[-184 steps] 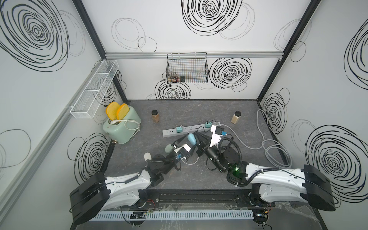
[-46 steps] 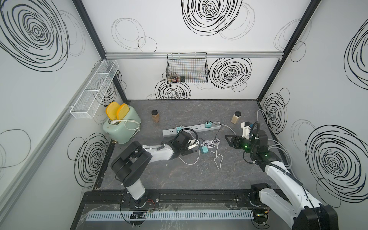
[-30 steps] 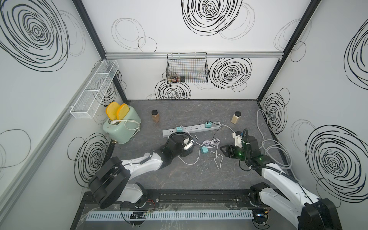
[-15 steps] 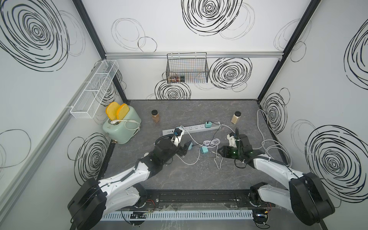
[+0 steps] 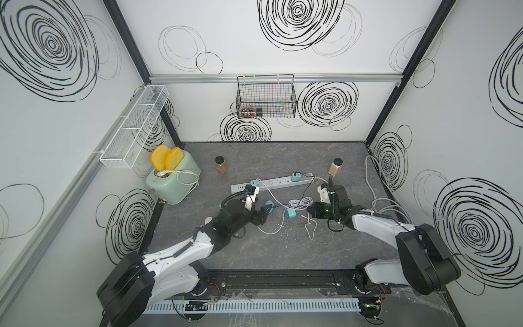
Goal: Charge the bluetooth headset
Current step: Adjust the charging cable at the center of the board.
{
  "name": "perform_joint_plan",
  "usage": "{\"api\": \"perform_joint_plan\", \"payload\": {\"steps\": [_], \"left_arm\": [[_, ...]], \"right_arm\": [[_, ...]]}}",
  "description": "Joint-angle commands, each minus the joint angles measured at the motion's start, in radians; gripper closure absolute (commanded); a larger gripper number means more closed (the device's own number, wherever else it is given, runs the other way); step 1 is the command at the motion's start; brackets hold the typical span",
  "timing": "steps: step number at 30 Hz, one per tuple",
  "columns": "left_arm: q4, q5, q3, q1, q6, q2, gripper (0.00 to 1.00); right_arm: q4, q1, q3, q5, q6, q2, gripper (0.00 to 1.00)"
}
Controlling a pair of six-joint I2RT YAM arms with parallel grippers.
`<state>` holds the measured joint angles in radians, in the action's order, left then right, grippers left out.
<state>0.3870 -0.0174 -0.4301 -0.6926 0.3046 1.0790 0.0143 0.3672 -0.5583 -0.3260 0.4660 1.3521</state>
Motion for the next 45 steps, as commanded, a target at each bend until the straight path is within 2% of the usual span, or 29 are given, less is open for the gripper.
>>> {"api": "perform_joint_plan", "payload": {"steps": [1, 9, 17, 23, 31, 37, 45], "left_arm": [[0.018, -0.001, 0.008, 0.011, 0.018, -0.002, 0.24], [0.021, -0.01, 0.014, 0.042, 0.024, 0.007, 0.25], [0.052, -0.032, -0.001, 0.047, 0.032, 0.04, 0.25], [0.09, -0.05, 0.003, 0.047, 0.024, 0.03, 0.23], [0.151, -0.082, 0.021, 0.043, 0.022, 0.018, 0.21], [0.162, -0.084, 0.021, 0.035, 0.02, 0.025, 0.21], [0.267, -0.078, 0.069, 0.03, 0.011, -0.012, 0.16]], "right_arm": [[-0.02, 0.013, -0.052, 0.009, -0.006, -0.042, 1.0], [-0.112, 0.036, -0.093, 0.037, -0.034, -0.211, 1.0], [-0.163, 0.036, -0.192, 0.063, -0.099, -0.206, 1.0], [-0.117, 0.039, -0.219, 0.027, -0.173, -0.26, 1.0], [-0.043, 0.038, -0.182, -0.038, -0.298, -0.292, 0.92], [0.05, 0.038, -0.142, -0.079, -0.299, -0.265, 0.91], [-0.005, 0.057, -0.202, -0.036, -0.296, -0.34, 0.92]]}}
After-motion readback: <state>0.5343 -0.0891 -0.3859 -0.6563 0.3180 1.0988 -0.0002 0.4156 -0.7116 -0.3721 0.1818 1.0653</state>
